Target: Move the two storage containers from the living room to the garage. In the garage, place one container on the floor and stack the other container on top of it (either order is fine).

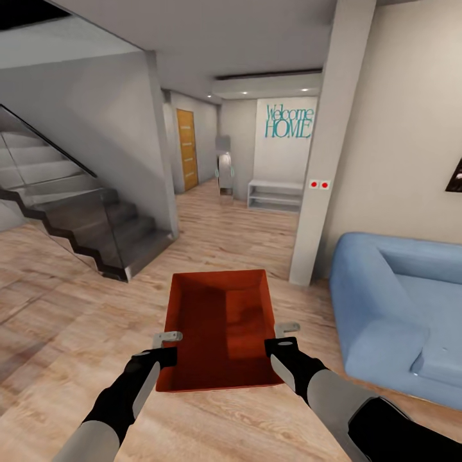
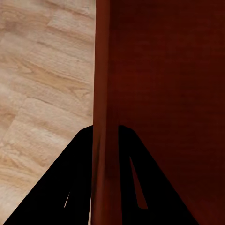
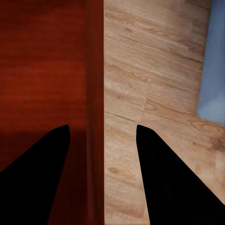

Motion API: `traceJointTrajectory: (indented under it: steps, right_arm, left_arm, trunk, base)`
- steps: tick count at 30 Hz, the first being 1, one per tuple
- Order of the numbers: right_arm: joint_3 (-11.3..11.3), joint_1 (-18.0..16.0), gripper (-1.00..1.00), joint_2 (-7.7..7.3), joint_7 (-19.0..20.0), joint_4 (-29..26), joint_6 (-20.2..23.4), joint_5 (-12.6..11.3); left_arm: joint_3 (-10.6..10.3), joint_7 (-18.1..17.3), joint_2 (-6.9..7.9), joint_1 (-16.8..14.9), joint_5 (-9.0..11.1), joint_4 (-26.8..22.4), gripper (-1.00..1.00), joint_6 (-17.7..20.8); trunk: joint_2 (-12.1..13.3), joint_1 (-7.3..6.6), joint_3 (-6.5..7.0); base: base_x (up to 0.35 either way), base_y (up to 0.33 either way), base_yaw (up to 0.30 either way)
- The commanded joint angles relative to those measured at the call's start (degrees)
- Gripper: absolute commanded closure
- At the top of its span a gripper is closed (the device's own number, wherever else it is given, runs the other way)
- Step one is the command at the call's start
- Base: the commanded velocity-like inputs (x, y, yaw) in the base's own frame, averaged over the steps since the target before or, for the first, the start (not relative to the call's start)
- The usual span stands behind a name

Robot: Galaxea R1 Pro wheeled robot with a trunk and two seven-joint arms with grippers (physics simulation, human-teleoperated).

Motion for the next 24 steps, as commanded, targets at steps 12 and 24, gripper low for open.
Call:
traceJointTrajectory:
  steps: [12, 24]
  right_arm:
    - [2.2, 0.0, 1.00, -0.06, 0.7, 0.0, 0.3, -2.3]
    - [2.2, 0.0, 1.00, -0.06, 0.7, 0.0, 0.3, -2.3]
  left_arm:
    - [0.1, 0.9, 0.15, -0.1, -2.0, -0.2, 1.00, -0.9]
    - [0.1, 0.9, 0.15, -0.1, -2.0, -0.2, 1.00, -0.9]
  trunk:
    - [-0.1, 0.07, -0.14]
    - [-0.1, 0.07, -0.14]
  base:
    - [0.322, 0.000, 0.000]
    - [0.322, 0.000, 0.000]
